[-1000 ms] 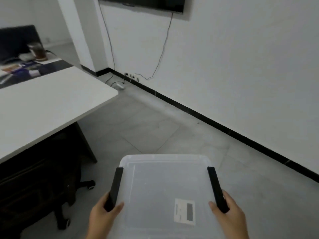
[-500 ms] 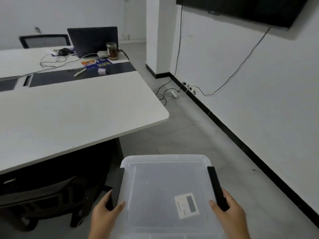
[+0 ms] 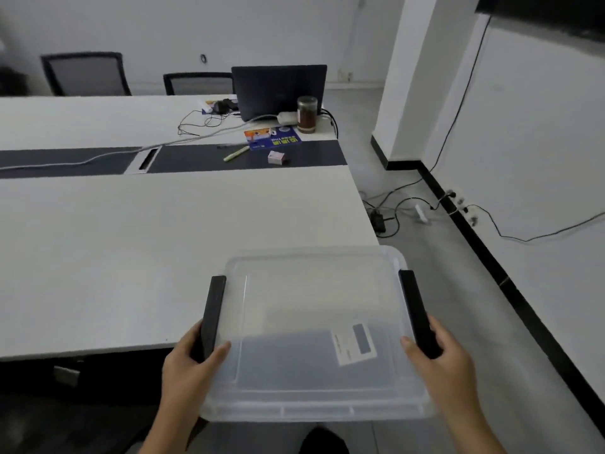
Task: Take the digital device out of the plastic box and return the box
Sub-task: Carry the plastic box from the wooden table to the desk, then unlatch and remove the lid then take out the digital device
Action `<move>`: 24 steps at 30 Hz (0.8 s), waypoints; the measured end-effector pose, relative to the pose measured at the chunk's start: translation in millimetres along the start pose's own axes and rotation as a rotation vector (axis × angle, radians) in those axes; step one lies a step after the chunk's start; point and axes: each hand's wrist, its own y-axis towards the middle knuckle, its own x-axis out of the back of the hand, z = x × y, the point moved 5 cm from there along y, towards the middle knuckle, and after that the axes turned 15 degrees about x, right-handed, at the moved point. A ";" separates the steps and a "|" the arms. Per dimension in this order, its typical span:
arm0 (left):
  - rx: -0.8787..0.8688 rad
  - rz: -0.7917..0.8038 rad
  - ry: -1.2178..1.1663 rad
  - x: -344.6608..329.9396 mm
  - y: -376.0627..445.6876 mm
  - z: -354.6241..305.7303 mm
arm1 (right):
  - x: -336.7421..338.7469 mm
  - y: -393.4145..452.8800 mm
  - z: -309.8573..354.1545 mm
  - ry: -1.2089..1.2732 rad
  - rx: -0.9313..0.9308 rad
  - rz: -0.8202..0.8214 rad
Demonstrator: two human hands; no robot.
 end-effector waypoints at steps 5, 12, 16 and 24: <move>-0.011 -0.097 -0.052 -17.5 47.0 -38.4 | -40.5 93.8 -1.5 0.010 0.000 0.102; 0.063 -0.129 -0.015 -32.5 98.1 -65.1 | -88.5 166.8 -1.0 -0.059 0.016 0.241; 0.073 -0.125 0.049 -31.0 120.2 -75.1 | -107.2 178.6 -6.5 -0.131 -0.019 0.256; -0.353 -0.352 0.721 -60.2 135.9 -91.1 | -126.0 177.4 -5.2 -0.464 0.042 0.342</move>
